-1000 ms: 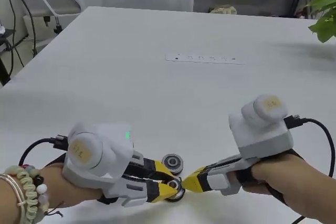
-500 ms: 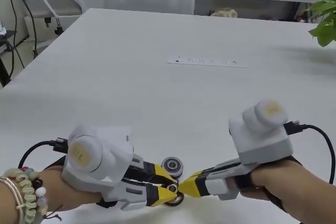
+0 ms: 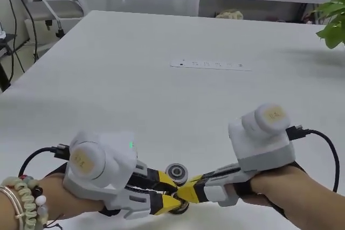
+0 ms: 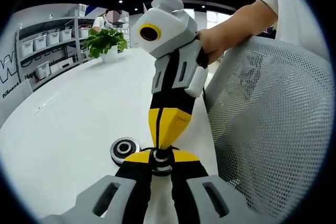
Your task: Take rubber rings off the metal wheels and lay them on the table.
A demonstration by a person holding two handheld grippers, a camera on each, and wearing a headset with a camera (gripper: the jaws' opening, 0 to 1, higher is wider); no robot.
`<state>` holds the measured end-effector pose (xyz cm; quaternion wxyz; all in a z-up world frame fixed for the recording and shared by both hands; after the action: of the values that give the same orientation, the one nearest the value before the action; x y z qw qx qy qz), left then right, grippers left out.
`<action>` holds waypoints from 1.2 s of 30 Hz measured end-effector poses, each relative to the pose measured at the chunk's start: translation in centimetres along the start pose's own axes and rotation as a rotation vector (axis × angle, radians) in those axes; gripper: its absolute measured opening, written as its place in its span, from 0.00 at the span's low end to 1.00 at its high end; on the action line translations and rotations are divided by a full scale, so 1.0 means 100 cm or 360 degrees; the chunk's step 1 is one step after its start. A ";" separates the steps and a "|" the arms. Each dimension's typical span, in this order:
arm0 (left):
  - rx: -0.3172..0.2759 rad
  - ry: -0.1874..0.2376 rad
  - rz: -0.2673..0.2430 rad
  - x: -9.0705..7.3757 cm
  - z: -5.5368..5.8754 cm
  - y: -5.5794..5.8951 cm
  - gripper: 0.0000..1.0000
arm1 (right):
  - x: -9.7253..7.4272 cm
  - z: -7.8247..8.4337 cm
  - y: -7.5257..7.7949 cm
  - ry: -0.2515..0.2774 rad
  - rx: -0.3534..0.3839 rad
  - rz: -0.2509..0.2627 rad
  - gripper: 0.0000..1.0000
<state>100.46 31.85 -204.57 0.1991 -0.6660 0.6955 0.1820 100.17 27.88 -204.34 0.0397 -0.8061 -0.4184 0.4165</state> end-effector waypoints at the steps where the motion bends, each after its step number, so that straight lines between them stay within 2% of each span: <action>1: 0.0001 0.0001 0.0000 0.000 0.000 0.000 0.08 | 0.000 0.000 0.002 0.0002 0.0012 0.0006 0.00; 7: -0.0008 -0.0024 0.0006 0.000 -0.001 -0.001 0.08 | -0.002 0.001 0.004 -0.0005 0.0081 0.0014 0.00; 9: -0.0005 -0.0039 0.0007 0.000 -0.001 0.000 0.08 | -0.002 0.003 0.006 -0.0031 0.0058 0.0044 0.00; 10: -0.0004 -0.0046 0.0006 0.000 -0.001 0.000 0.08 | -0.002 0.002 0.005 -0.0022 0.0030 0.0027 0.00; 27: -0.0007 -0.0121 0.0003 0.001 -0.003 0.000 0.08 | -0.005 0.003 0.004 -0.0050 0.0018 0.0066 0.00; 30: -0.0004 -0.0111 0.0005 -0.001 -0.006 0.000 0.11 | -0.006 0.002 0.005 -0.0051 0.0006 0.0078 0.00; 32: -0.0053 -0.0086 0.0012 -0.002 -0.008 0.000 0.13 | -0.006 0.002 0.007 -0.0051 0.0005 0.0089 0.00; 36: -0.0051 -0.0093 0.0009 -0.003 -0.009 -0.001 0.20 | -0.008 0.002 0.009 -0.0047 0.0017 0.0103 0.00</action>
<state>100.50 31.65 -203.62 0.2080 -0.6617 0.6882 0.2130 100.40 26.67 -204.34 0.0243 -0.8127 -0.3903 0.4318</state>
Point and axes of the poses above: the centre of the closed fingertips' face, and the gripper's own axes: x roughly forward along the fingers, y roughly to its right, z roughly out of its underside, the point moved 3 cm from there along -x, roughly backward along the fingers, and after that the axes turned 3 degrees about z, right-handed, at the moved point
